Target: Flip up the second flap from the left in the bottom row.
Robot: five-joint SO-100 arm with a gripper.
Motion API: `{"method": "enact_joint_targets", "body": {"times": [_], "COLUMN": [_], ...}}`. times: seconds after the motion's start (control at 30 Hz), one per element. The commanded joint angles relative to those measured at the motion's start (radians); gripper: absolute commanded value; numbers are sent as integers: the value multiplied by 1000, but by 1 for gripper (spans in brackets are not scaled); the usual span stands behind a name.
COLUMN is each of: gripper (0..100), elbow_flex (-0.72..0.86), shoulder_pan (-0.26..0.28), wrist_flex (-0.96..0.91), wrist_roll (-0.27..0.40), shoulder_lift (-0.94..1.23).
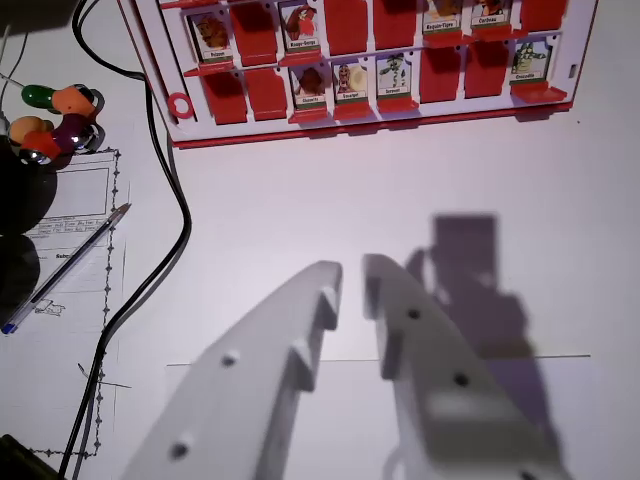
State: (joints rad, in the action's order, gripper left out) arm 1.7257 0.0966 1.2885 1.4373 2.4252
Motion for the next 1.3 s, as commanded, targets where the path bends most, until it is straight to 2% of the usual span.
{"method": "enact_joint_targets", "body": {"times": [0.0, 0.37, 0.67, 1.27], "gripper": [2, 2, 2, 2], "elbow_flex": [-29, -6, -14, -40], "shoulder_pan": [0, 14, -11, -6], "wrist_flex": [15, 17, 23, 37], "wrist_roll": [-3, -11, -11, -5], "shoulder_lift": [57, 124, 100, 81]}}
